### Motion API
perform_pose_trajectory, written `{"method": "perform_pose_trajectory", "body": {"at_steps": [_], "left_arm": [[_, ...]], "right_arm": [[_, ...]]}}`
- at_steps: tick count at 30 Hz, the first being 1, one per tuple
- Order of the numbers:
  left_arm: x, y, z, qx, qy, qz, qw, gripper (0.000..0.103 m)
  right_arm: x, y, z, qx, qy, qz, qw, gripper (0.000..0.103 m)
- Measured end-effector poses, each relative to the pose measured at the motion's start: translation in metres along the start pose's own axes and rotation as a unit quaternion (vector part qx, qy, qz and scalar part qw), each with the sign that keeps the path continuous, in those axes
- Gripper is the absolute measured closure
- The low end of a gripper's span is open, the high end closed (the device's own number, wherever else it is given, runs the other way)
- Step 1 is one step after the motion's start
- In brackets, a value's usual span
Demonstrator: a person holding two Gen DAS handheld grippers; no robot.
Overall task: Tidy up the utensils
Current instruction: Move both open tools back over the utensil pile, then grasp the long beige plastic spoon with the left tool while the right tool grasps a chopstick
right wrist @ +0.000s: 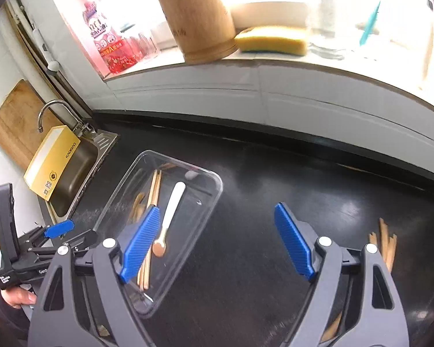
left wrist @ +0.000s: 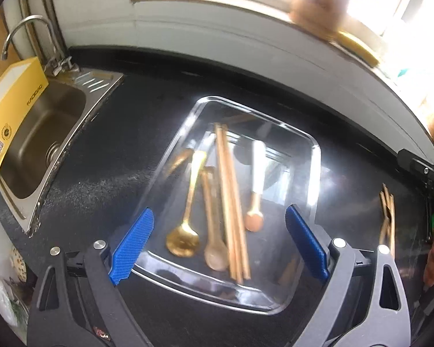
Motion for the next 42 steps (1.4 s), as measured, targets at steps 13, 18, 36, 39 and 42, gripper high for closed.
{"method": "perform_pose_trajectory", "body": {"at_steps": [13,18,36,39,42], "left_arm": [[0.031,-0.062,-0.186,-0.137,-0.093,0.005,0.9862,0.013],[0.044,-0.097,-0.259,-0.196,-0.124,0.003,0.9727,0.013],[0.051,-0.132,-0.315,-0.235,-0.118,-0.003,0.9648,0.013],[0.04,-0.134,-0.315,-0.241,-0.113,0.002,0.9638,0.013],[0.026,-0.134,-0.318,-0.251,-0.105,0.0,0.9622,0.013]], "right_arm": [[0.155,-0.084,-0.123,-0.03,-0.14,-0.046,0.989,0.024],[0.205,-0.125,-0.171,-0.061,-0.178,-0.045,0.981,0.024],[0.238,-0.156,-0.208,-0.053,-0.167,-0.049,0.983,0.024],[0.231,-0.154,-0.21,-0.047,-0.166,-0.044,0.984,0.024],[0.219,-0.154,-0.215,-0.041,-0.165,-0.036,0.985,0.025]]}}
Point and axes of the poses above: each gripper's, at about its wrist camera, not at the fingertips, and x roughly against the way its jaws point, z to its left, y to its top, the point moved 7 cm from there along -x, roughly the way its jaws point, and after that the axes turned 5 degrees about -z, right-handed, at the moved point
